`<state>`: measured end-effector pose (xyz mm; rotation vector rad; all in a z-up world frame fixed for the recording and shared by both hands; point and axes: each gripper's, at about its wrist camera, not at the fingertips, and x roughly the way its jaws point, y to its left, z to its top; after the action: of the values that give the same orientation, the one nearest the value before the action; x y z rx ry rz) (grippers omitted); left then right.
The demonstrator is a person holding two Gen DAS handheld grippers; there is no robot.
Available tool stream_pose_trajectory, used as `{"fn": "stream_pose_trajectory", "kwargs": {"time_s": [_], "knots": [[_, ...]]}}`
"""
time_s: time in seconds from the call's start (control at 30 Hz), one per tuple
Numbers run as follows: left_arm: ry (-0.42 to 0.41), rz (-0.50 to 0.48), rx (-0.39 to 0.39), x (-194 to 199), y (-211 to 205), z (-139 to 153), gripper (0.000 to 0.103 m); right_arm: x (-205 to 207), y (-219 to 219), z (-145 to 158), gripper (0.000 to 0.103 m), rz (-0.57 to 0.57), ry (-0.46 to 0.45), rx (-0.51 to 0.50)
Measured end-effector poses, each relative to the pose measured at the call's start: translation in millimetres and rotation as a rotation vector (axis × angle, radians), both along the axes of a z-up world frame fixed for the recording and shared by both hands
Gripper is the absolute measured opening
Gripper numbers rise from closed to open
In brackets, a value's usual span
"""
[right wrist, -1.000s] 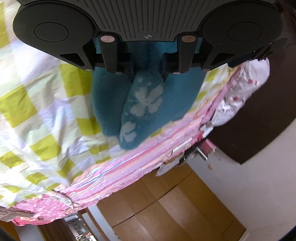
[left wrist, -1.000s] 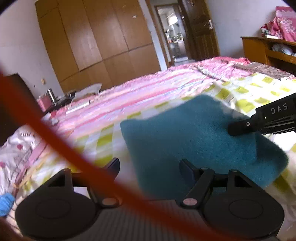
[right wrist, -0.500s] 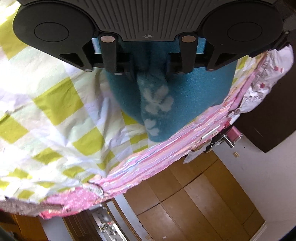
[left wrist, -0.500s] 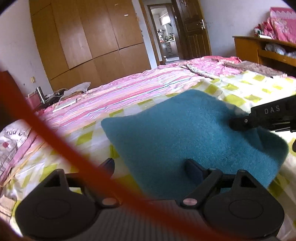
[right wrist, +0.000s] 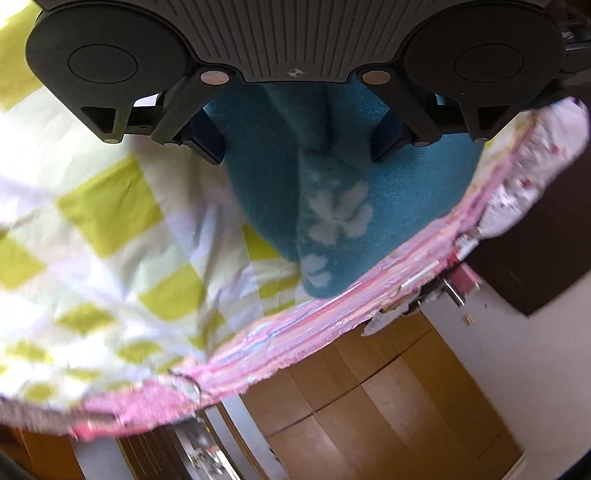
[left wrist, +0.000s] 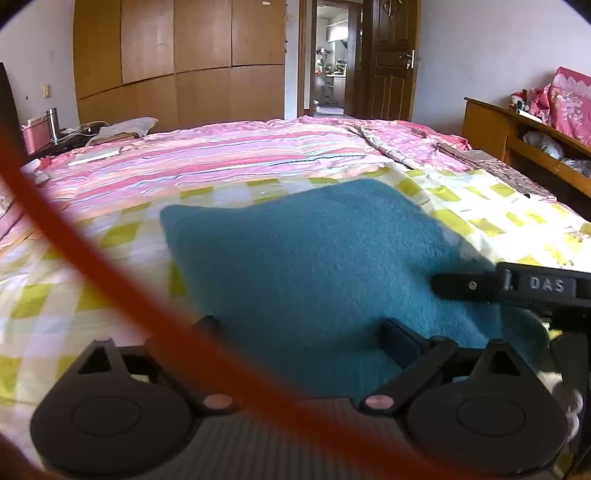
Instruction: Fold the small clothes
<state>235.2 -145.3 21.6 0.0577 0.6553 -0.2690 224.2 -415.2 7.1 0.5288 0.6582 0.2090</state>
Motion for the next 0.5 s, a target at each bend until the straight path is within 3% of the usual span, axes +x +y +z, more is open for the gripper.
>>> {"fn": "stream_pose_trajectory", "kwargs": {"time_s": [0.23, 0.4, 0.5], "knots": [[0.014, -0.038, 0.013, -16.9, 6.9, 3.0, 0.094, -2.5, 5.8, -4.0, 0.082, 0.065, 0.063, 0.113], [-0.018, -0.067, 0.115, -65.7, 15.9, 9.8, 0.093, -24.1, 42.6, -1.5, 0.082, 0.195, 0.134, 0.137], [0.01, -0.051, 0.081, -94.7, 35.3, 14.9, 0.093, -51.5, 64.8, 2.3, 0.079, 0.263, 0.178, 0.125]]}}
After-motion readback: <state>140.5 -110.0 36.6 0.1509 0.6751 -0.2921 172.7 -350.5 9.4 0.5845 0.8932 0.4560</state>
